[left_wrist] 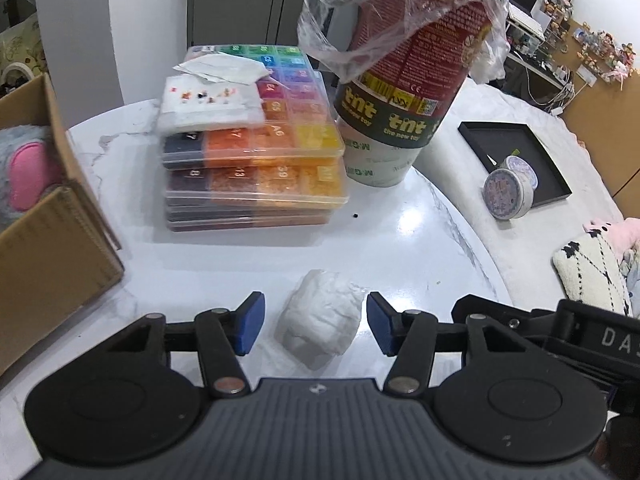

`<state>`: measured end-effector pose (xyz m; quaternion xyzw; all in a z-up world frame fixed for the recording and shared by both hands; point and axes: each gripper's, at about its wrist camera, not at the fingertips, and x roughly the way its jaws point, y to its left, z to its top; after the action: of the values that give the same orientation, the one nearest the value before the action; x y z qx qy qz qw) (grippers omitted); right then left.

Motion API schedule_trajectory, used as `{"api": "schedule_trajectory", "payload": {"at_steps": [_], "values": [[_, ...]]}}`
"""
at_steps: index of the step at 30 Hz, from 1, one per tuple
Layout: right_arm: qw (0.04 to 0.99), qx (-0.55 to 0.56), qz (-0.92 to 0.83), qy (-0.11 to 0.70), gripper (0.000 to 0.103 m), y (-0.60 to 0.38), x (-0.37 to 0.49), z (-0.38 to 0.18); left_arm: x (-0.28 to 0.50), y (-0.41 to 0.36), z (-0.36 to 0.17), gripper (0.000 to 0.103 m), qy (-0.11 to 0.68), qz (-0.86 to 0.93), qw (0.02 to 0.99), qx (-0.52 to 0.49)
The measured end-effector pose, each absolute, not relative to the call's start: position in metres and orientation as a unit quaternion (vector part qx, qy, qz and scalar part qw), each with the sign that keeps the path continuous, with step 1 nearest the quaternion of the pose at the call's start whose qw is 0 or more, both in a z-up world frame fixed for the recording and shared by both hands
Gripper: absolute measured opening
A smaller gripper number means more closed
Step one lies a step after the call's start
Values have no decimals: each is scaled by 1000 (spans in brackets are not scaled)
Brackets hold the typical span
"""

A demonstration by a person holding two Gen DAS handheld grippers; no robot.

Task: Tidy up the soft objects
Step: 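Lower the right gripper onto the white plastic bag on the table, then close the right gripper on the white plastic bag and lift it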

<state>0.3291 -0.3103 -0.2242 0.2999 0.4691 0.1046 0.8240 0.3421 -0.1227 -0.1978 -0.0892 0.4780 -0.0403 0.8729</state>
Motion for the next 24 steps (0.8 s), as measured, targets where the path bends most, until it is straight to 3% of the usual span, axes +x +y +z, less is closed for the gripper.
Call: {"api": "schedule_trajectory", "payload": {"at_steps": [5, 7, 8, 24], "values": [[821, 304, 98, 473, 55, -312, 330, -228, 346, -125, -206, 54, 485, -42, 868, -99], [819, 306, 97, 475, 55, -312, 330, -229, 348, -126, -209, 42, 488, -46, 865, -105], [818, 307, 98, 476, 56, -312, 330, -229, 348, -125, -210, 41, 491, -48, 863, -112], [797, 313, 149, 495, 56, -293, 327, -232, 306, -113, -203, 38, 484, -68, 863, -128]]}}
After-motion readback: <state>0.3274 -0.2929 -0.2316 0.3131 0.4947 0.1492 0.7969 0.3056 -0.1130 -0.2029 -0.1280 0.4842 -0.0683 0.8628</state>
